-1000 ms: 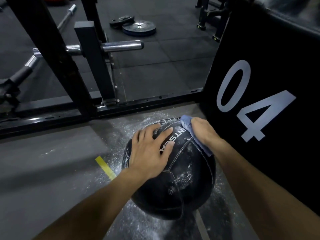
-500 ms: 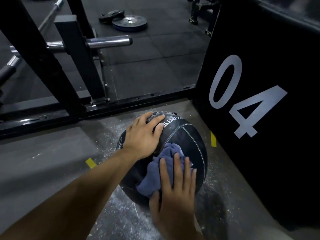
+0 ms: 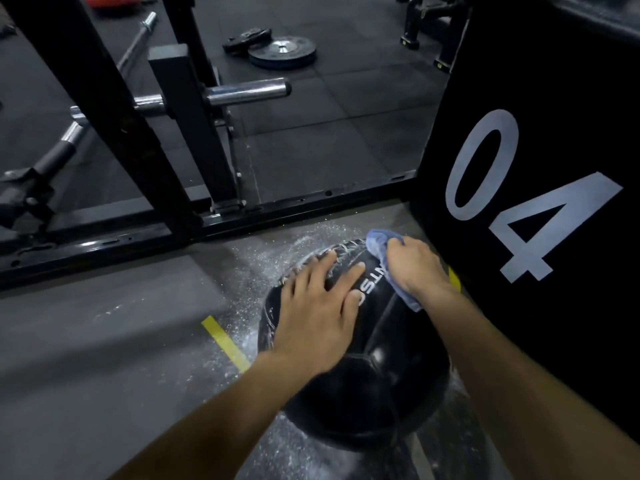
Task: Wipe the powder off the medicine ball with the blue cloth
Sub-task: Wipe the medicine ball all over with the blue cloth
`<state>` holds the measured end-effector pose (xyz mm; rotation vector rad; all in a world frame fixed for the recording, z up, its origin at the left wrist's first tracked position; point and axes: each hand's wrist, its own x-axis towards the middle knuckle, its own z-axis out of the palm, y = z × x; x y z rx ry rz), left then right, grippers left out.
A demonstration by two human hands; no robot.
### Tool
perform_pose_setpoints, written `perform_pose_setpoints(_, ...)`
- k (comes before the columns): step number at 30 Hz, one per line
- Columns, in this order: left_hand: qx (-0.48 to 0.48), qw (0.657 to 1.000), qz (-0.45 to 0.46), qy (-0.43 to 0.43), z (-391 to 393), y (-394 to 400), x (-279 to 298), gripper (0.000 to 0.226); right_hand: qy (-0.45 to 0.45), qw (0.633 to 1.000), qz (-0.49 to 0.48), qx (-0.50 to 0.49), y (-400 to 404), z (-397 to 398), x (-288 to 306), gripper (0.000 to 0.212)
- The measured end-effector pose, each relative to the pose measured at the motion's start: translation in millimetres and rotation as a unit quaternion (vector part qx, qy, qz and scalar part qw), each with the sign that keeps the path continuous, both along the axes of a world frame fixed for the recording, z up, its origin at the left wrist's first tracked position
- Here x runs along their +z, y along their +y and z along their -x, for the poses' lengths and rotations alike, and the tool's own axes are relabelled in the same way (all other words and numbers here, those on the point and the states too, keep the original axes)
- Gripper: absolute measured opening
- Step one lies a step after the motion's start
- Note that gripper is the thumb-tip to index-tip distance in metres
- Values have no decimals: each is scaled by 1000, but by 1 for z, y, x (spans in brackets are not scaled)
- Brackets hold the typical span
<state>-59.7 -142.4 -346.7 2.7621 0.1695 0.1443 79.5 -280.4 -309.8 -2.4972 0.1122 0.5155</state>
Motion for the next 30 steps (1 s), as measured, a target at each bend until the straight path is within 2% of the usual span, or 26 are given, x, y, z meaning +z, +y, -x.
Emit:
perform_pose_setpoints(3,-17,999,27,6,14,3,2,63,-16,999,-6,30,-4,-5,-10,63)
perform_pose_setpoints(6,-26,996,72,-39,21,24,-1,81,-47,997,-48,34,-14,0,-15,54)
perform_pose_setpoints(8,-14,996,82,-30,27,30,-11,86,-49,996,-59,36,-26,-3,-20,50)
perform_pose_setpoints(13,11,994,89,-54,17,-4,-26,66,-42,997,-53,34,-49,-3,-14,47)
perform_pose_setpoints(15,7,995,79,-58,17,-6,-29,65,-70,996,-33,54,-52,16,-10,48)
perform_pose_setpoints(18,16,996,72,-56,20,-3,-34,67,-129,984,5,123,-53,68,-10,65)
perform_pose_setpoints(21,16,996,71,-57,15,-4,-35,70,-246,950,42,189,-45,127,-22,75)
perform_pose_setpoints(24,2,996,77,-54,16,-3,-40,75,-309,923,74,216,-35,158,-35,74)
perform_pose_setpoints(27,4,994,89,-61,20,2,-42,73,-293,924,87,230,-26,144,-29,75)
perform_pose_setpoints(30,18,994,84,-66,20,-5,-35,71,-196,954,104,200,-17,90,-7,71)
